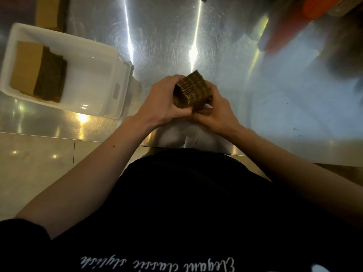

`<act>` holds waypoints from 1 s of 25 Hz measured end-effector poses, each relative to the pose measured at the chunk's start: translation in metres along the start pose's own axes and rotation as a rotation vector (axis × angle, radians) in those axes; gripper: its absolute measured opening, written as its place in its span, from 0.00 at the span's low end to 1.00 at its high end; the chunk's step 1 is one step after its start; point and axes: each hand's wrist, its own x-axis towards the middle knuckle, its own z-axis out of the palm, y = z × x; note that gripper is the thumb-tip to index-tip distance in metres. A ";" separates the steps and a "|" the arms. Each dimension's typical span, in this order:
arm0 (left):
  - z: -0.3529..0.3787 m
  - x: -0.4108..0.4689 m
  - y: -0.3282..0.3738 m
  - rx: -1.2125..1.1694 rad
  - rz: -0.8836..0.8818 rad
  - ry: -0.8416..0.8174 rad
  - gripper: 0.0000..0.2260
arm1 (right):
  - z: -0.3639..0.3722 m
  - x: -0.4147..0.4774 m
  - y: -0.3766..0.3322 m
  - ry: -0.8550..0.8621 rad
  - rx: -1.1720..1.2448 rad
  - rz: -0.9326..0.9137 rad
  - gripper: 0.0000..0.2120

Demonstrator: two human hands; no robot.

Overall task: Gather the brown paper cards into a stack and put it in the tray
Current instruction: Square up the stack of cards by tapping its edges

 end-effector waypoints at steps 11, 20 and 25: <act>0.044 -0.014 0.002 -0.339 -0.077 -0.020 0.29 | -0.006 0.008 0.008 -0.136 -0.047 -0.035 0.43; 0.051 -0.006 0.006 -0.278 -0.257 0.043 0.34 | -0.008 0.007 0.005 -0.118 -0.055 -0.015 0.36; 0.049 0.010 0.004 -0.272 -0.273 0.042 0.35 | -0.006 0.010 0.000 -0.043 0.004 0.004 0.35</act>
